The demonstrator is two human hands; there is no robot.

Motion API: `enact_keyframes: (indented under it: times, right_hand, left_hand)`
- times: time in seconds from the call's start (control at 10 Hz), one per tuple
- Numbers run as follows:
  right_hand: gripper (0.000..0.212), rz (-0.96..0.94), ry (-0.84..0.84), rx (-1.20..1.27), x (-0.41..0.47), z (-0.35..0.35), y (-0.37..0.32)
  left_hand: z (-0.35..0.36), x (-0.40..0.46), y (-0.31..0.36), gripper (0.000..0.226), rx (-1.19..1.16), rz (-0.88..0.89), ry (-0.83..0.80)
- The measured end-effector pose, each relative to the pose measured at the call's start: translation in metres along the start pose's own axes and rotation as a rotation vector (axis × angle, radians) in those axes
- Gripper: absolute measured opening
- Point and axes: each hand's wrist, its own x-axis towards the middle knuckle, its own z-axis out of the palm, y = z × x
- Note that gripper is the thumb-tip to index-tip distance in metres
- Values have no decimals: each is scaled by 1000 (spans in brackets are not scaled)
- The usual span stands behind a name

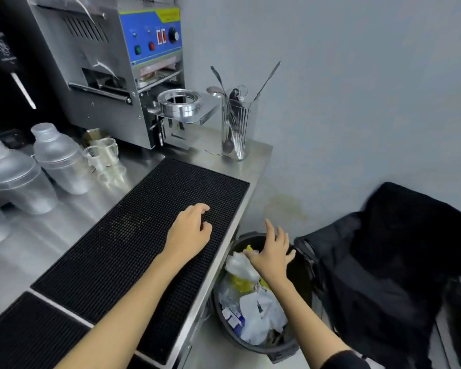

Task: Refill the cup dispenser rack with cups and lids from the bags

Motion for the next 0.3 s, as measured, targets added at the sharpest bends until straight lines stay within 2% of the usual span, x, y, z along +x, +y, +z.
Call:
enact_keyframes:
  times: [0.1, 0.2, 0.3]
  right_hand:
    - [78, -91, 74, 70, -1, -5, -13]
    - [68, -278, 156, 180, 2, -13, -47]
    - [57, -461, 170, 267, -7, -20, -77]
  left_hand:
    - [2, 2, 0, 37, 9, -25, -18]
    - [-1, 6, 2, 37, -1, -17, 20]
    - [-8, 2, 6, 37, 7, -11, 87]
